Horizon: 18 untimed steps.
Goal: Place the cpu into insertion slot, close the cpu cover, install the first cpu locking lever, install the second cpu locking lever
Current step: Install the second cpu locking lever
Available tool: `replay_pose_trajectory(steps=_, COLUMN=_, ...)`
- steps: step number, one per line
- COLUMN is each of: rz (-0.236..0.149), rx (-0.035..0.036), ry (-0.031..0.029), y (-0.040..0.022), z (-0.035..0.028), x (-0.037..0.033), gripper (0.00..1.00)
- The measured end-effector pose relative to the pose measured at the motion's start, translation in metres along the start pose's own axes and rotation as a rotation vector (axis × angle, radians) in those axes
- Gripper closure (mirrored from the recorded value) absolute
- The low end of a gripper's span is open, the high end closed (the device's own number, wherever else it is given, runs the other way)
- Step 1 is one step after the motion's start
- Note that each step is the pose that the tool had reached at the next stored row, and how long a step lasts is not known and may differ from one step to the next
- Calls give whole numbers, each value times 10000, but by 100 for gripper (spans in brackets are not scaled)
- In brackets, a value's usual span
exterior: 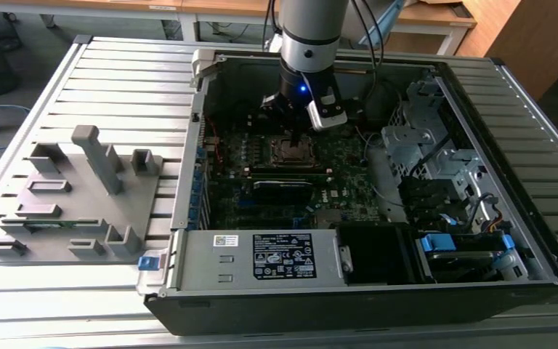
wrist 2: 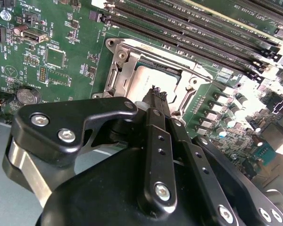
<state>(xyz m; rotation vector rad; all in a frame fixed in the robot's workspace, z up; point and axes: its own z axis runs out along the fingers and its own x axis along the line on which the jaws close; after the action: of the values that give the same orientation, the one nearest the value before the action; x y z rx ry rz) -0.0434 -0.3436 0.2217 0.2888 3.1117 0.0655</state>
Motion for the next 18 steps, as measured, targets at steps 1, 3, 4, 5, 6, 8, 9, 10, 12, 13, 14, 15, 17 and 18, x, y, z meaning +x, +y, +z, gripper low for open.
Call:
replay_pose_trajectory(steps=1, rz=0, rx=1, ry=1, y=0, z=-1, x=0, gripper=89)
replay_pose_trajectory(steps=3, rz=0, rx=2, ry=1, y=0, z=-2, x=0, gripper=89)
replay_pose_trajectory(steps=4, rz=0, rx=3, ry=1, y=0, z=-4, x=0, gripper=89)
replay_pose_trajectory(steps=5, rz=0, rx=3, ry=1, y=0, z=-6, x=0, gripper=89)
replay_pose_trajectory(steps=6, rz=0, rx=3, ry=1, y=0, z=-9, x=0, gripper=89)
replay_pose_trajectory(steps=8, rz=0, rx=2, ry=1, y=0, z=-13, x=0, gripper=89)
replay_pose_trajectory(steps=9, rz=0, rx=0, ry=0, y=1, z=-13, x=0, gripper=89)
replay_pose_trajectory(steps=10, rz=0, rx=-1, ry=0, y=1, z=-13, x=0, gripper=89)
replay_pose_trajectory(steps=12, rz=0, rx=2, ry=1, y=2, z=-44, x=-1, gripper=89)
replay_pose_trajectory(steps=13, rz=0, rx=2, ry=1, y=2, z=-44, x=0, gripper=89)
replay_pose_trajectory(steps=14, rz=0, rx=2, ry=1, y=2, z=-44, x=-1, gripper=89)
replay_pose_trajectory(steps=15, rz=0, rx=2, ry=1, y=2, z=-45, x=-1, gripper=89)
replay_pose_trajectory(steps=17, rz=0, rx=2, ry=1, y=2, z=-45, x=0, gripper=89)
replay_pose_trajectory(steps=18, rz=0, rx=2, ry=0, y=2, z=-45, x=-1, gripper=89)
